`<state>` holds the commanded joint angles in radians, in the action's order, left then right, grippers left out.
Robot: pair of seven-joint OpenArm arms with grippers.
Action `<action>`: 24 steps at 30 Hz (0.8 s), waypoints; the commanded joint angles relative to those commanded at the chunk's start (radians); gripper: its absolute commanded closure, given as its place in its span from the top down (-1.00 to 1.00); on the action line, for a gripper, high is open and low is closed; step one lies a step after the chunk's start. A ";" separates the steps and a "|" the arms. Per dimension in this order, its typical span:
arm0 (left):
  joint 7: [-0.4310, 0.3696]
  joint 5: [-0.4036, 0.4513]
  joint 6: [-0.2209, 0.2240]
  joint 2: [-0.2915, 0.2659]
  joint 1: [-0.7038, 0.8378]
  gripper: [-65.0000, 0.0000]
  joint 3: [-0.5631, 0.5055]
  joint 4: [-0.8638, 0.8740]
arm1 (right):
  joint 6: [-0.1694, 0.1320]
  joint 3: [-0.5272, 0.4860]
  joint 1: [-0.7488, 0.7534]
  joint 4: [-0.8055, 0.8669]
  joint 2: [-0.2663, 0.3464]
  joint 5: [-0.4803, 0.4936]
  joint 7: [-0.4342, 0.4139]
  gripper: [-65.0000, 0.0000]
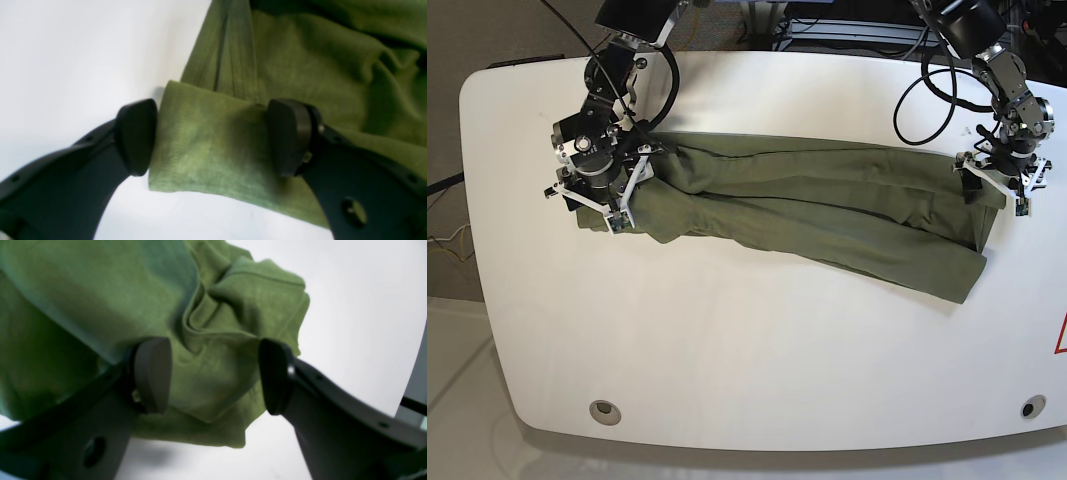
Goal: Fold the T-shirt properly
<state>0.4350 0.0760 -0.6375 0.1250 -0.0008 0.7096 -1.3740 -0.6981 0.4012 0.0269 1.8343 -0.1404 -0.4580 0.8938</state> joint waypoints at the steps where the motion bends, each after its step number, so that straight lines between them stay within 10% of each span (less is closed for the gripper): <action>1: 0.000 0.000 -0.025 0.000 -0.011 0.62 0.005 0.002 | 0.000 0.000 0.000 0.000 0.003 0.000 0.000 0.21; 24: 0.083 0.002 -0.061 0.002 -0.078 0.62 0.143 0.049 | 0.000 -0.012 0.000 0.000 0.006 -0.002 0.000 0.21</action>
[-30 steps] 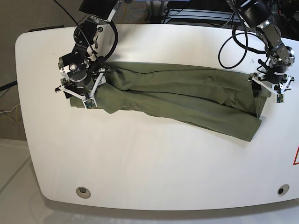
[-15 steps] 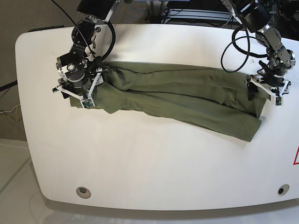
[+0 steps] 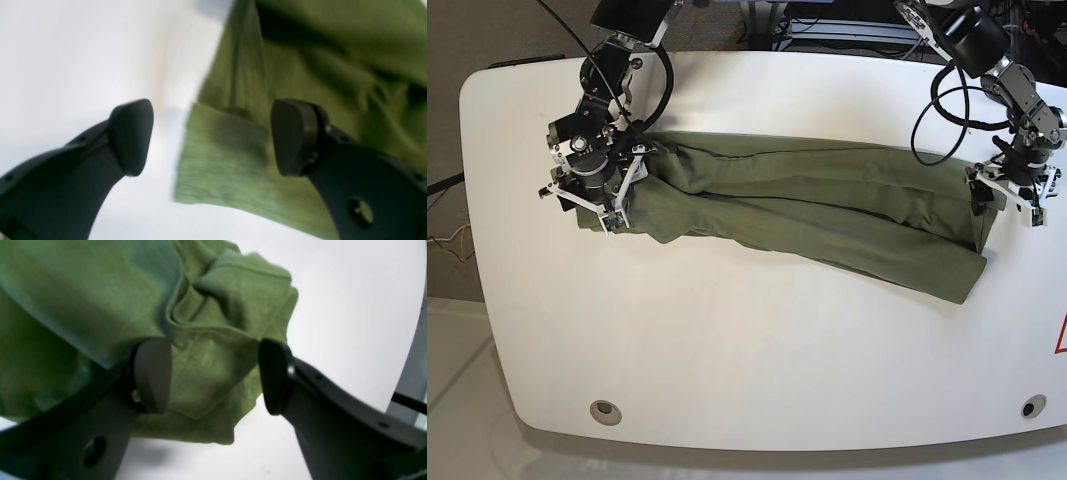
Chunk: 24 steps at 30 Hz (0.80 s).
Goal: Fold the T-shirt properly
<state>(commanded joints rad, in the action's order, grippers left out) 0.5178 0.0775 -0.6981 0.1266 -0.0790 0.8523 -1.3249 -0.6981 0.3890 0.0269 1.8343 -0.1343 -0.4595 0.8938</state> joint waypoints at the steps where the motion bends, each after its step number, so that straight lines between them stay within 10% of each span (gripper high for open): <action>1: 0.000 0.000 0.000 0.000 0.000 0.62 0.000 0.011 | 0.000 -0.005 0.002 0.000 0.000 0.000 0.000 0.21; 24: -0.006 0.000 0.000 0.000 -0.055 0.61 -0.012 0.262 | 0.000 -0.014 0.002 0.000 0.000 -0.002 0.000 0.21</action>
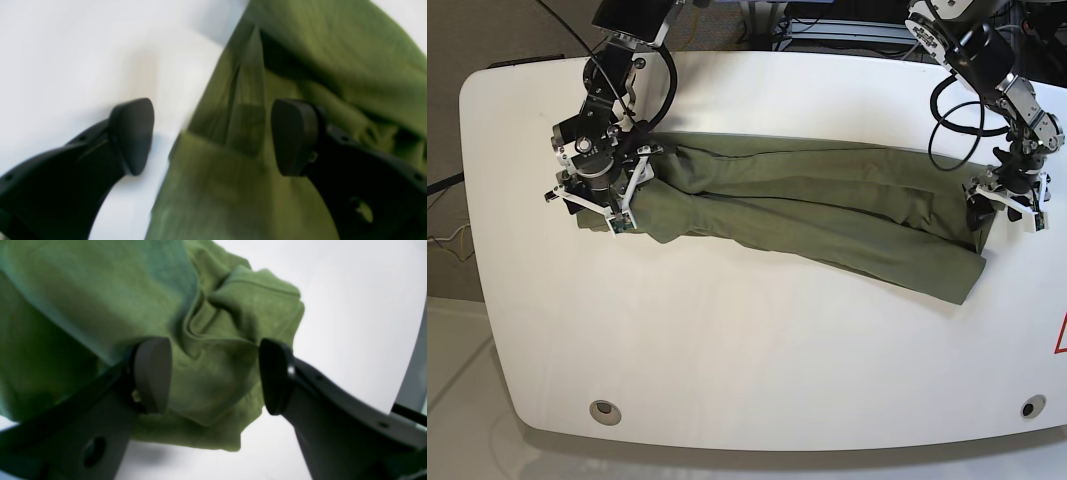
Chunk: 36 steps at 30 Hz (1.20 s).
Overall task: Fold the T-shirt properly
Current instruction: 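Lift the strip end with the left gripper toward the right gripper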
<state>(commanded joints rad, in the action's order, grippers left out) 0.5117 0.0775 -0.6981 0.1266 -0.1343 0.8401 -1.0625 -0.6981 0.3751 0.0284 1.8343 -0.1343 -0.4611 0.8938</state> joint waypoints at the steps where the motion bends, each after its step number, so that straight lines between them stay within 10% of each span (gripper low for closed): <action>1: 0.000 0.000 0.000 0.000 -0.002 0.61 -0.008 0.002 | 0.000 0.000 0.000 0.000 0.000 0.000 0.000 0.21; 36: 0.057 -0.040 0.000 -0.109 -0.064 0.60 -0.149 -0.003 | 0.000 0.000 0.002 0.000 0.000 -0.002 0.000 0.21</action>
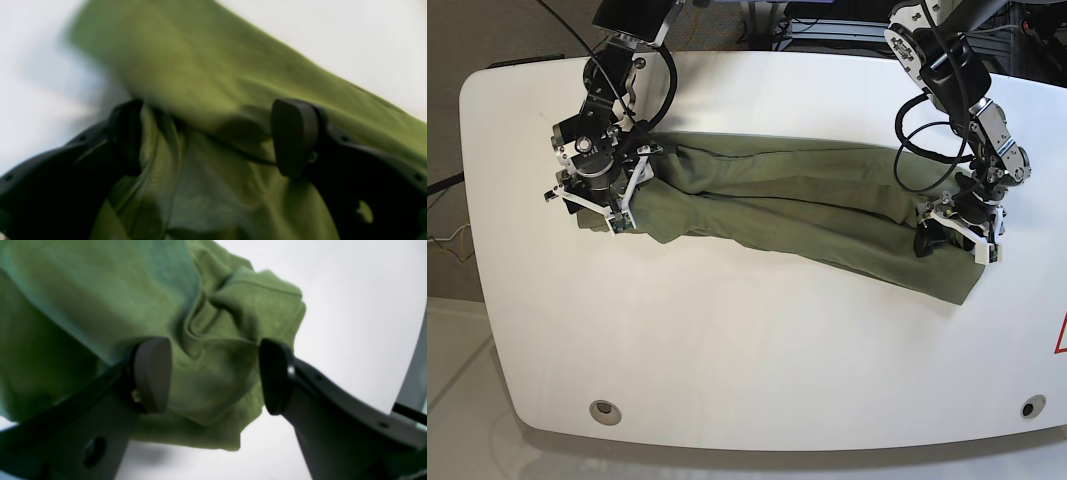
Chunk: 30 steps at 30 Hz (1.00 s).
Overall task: Fold the T-shirt properly
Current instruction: 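Lift the strip end with the left gripper toward the right gripper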
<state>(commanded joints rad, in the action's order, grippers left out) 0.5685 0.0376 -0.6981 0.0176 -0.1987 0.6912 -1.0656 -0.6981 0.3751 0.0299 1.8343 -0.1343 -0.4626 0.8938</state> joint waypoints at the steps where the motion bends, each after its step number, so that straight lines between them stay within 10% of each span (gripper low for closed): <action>1: 0.000 0.000 0.000 -0.006 0.002 0.60 -0.006 -0.003 | 0.000 0.000 0.000 0.000 0.000 0.000 0.000 0.21; 4: 0.000 -0.003 0.000 -0.009 0.006 0.37 -0.018 -0.006 | 0.000 0.000 0.000 0.000 0.000 0.000 0.000 0.21; 9: -0.002 -0.003 0.000 -0.011 0.008 -0.78 -0.015 0.003 | 0.000 0.000 0.000 0.000 0.000 0.000 0.000 0.21; 30: 0.044 0.005 0.000 -0.077 0.003 -0.76 -0.031 -0.252 | 0.000 0.000 0.000 0.000 0.000 0.002 0.000 0.21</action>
<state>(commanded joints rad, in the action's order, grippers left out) 0.6130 0.0422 -0.6981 -0.0591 -0.1956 0.6605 -1.3172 -0.6981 0.3751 0.0299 1.8343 -0.1343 -0.4611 0.8938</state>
